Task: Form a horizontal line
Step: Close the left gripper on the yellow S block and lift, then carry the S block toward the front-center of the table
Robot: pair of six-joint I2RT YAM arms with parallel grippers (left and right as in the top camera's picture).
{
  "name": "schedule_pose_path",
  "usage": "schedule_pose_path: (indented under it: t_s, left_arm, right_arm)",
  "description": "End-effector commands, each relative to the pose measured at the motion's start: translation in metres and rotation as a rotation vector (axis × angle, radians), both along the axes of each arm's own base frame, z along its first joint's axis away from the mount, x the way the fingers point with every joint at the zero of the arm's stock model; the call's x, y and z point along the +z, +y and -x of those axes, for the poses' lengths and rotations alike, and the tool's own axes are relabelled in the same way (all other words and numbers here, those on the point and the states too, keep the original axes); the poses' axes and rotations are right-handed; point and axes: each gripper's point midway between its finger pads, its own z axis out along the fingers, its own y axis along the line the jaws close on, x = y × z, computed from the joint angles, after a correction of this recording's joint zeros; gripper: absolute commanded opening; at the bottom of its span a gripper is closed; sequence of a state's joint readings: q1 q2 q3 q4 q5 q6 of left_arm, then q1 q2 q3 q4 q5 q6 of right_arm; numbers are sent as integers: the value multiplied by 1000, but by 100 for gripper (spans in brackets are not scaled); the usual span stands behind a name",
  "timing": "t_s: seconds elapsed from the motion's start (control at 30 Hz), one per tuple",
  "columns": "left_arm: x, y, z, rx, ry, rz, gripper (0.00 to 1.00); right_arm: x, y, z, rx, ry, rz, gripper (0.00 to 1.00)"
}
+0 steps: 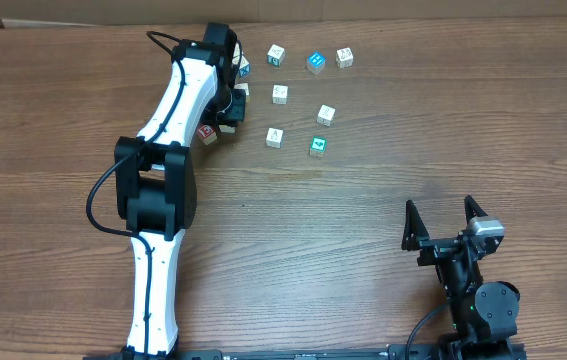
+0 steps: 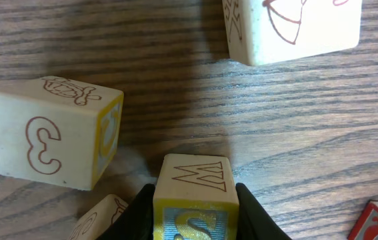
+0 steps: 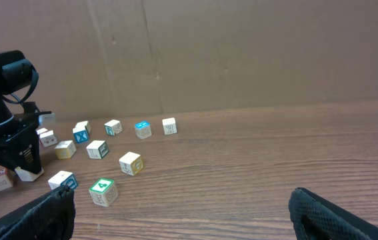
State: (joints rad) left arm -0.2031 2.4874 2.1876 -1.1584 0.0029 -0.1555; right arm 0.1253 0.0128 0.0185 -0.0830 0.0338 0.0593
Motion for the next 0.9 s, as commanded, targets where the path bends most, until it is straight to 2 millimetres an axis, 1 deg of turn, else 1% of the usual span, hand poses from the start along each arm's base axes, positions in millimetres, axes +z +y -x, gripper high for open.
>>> schedule_pose_path:
  t_s: [0.0, 0.07, 0.13, 0.27, 0.3, 0.33, 0.4, 0.5, 0.6, 0.7, 0.77, 0.87]
  left_arm:
    - [11, -6, 1, 21, -11, 23, 20]
    - [26, -7, -2, 24, -42, 30, 19]
    - [44, -7, -3, 24, -74, 37, 19]
    - [93, -6, 2, 30, -140, 53, 19]
    - [114, -5, 7, 38, -164, 60, 17]
    - [127, -4, 11, 40, -177, 64, 17]
    - [152, -2, 21, 40, -202, 70, 17]
    - [181, 2, 40, 50, -211, 76, 14]
    - [202, 4, 64, 53, -194, 91, 13]
    - [217, -1, 86, 40, -169, 125, 13]
    - [224, -1, 99, 32, -151, 122, 13]
    - [229, -3, 122, 16, -101, 107, 13]
  right_arm:
    - [-2, -1, 0, -5, -2, 5, 100]
    - [-2, -1, 0, -5, -2, 5, 100]
    - [-2, -1, 0, -5, -2, 5, 100]
    - [-2, -1, 0, -5, -2, 5, 100]
    - [-2, -1, 0, -5, -2, 5, 100]
    - [-2, -1, 0, -5, -2, 5, 100]
    - [-2, -1, 0, -5, -2, 5, 100]
    - [-2, -1, 0, -5, -2, 5, 100]
    - [-2, -1, 0, -5, -2, 5, 100]
    - [-2, -1, 0, -5, -2, 5, 100]
    - [-2, -1, 0, -5, -2, 5, 100]
    - [-2, -1, 0, -5, -2, 5, 100]
